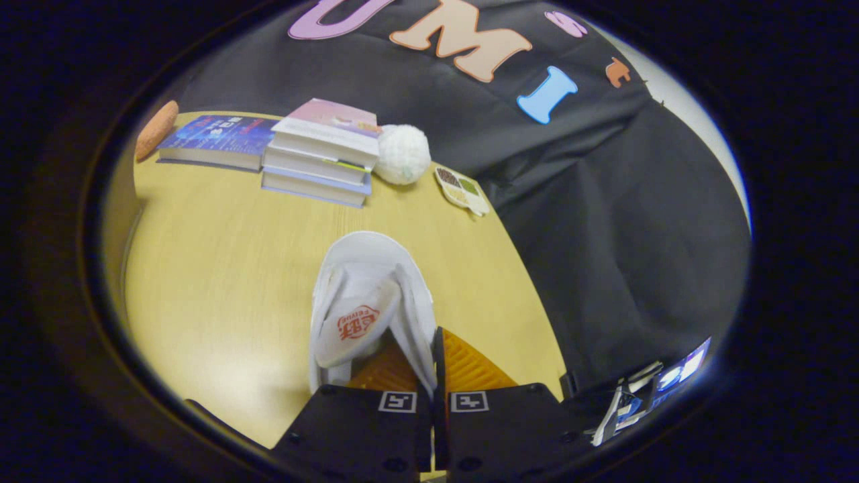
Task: Open the storage box then place both shoes into the box .Put the left shoe in first, then the right shoe, with the right side of both shoes facing outward in a uniform manner.
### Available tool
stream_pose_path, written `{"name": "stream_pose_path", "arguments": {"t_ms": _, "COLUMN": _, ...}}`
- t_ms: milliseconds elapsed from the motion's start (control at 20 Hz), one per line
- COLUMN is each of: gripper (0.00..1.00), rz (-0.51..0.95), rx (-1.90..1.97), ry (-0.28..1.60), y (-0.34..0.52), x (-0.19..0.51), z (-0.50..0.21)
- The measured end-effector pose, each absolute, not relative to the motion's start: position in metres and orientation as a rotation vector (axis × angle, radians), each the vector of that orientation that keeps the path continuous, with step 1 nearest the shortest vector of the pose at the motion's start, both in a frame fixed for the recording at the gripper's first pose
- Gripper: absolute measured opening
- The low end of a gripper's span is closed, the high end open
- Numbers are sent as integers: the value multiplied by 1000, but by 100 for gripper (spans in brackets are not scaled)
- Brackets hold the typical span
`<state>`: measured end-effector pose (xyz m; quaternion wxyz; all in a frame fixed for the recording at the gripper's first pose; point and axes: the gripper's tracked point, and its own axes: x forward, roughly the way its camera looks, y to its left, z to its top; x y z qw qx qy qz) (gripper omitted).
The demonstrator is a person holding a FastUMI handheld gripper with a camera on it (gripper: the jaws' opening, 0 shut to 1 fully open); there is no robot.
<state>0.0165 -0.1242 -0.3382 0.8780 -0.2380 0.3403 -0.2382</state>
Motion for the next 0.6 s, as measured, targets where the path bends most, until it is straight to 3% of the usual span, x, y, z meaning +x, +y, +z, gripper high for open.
{"name": "stream_pose_path", "arguments": {"t_ms": 400, "gripper": 4, "rz": -514, "rx": -506, "ry": 407, "y": -44, "x": 17, "z": -193}}
{"name": "stream_pose_path", "arguments": {"t_ms": 600, "gripper": 4, "rz": -452, "rx": -518, "ry": 268, "y": 22, "x": 15, "z": -129}}
